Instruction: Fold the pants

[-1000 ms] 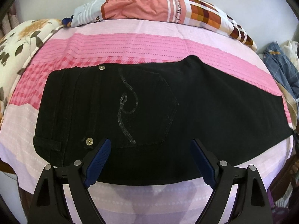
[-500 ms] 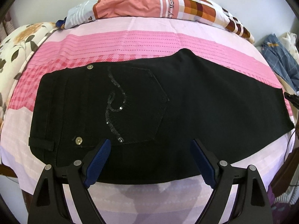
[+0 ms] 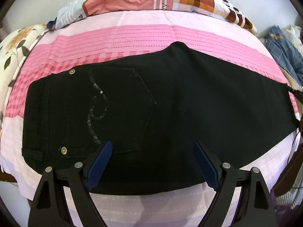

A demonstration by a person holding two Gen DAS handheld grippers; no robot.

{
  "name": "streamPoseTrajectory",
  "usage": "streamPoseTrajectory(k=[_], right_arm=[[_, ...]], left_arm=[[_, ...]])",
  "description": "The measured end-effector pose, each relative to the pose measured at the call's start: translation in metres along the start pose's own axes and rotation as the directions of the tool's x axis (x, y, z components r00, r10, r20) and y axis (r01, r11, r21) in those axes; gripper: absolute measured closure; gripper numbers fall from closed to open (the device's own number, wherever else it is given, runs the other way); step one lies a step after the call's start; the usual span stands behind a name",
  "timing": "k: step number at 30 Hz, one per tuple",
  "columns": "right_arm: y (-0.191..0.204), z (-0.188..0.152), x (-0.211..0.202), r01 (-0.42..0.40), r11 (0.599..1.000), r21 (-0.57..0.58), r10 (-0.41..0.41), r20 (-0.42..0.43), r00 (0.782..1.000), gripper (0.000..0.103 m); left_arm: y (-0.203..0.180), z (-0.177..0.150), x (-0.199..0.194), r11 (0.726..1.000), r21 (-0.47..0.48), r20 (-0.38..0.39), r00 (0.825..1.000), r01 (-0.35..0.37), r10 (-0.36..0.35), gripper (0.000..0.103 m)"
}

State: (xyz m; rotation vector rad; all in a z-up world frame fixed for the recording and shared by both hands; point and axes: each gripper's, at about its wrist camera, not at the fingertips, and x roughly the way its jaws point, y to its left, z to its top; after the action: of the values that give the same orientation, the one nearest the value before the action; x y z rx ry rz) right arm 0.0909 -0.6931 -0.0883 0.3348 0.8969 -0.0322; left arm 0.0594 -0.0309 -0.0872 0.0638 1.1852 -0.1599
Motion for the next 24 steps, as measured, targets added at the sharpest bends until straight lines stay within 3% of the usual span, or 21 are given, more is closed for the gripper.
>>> streamPoseTrajectory(k=[3,4,7,9,10,19,24], right_arm=[[-0.007,0.006,0.000,-0.006,1.000,0.009,0.006,-0.011,1.000,0.093],[-0.007,0.007,0.001,0.002,1.000,0.001,-0.002,-0.014,1.000,0.086],[-0.003,0.008,0.010,-0.027,0.999,-0.021,0.026,-0.057,0.998,0.083],[0.003,0.006,0.013,-0.043,0.998,-0.042,0.040,-0.071,0.997,0.087],[0.007,0.005,0.014,-0.029,0.997,-0.066,0.024,-0.074,0.997,0.097],[0.012,0.010,-0.004,-0.012,0.999,-0.049,0.014,0.035,0.999,0.100],[0.004,0.014,0.009,0.017,1.000,-0.024,-0.016,0.015,1.000,0.100]], left_arm=[[-0.002,0.001,-0.001,1.000,0.006,0.000,1.000,-0.005,0.005,0.016],[-0.003,0.001,-0.001,1.000,0.005,-0.001,1.000,-0.004,0.004,0.016],[-0.004,0.002,-0.002,1.000,0.002,0.003,1.000,-0.002,0.002,0.016],[-0.004,0.003,0.000,1.000,0.003,-0.002,1.000,-0.004,0.004,0.016],[-0.005,0.003,0.000,1.000,0.004,-0.006,1.000,-0.005,0.005,0.016],[-0.002,0.006,0.002,1.000,-0.009,-0.003,1.000,-0.017,0.017,0.016],[0.002,0.006,0.004,1.000,-0.030,-0.013,1.000,-0.007,0.007,0.016]])
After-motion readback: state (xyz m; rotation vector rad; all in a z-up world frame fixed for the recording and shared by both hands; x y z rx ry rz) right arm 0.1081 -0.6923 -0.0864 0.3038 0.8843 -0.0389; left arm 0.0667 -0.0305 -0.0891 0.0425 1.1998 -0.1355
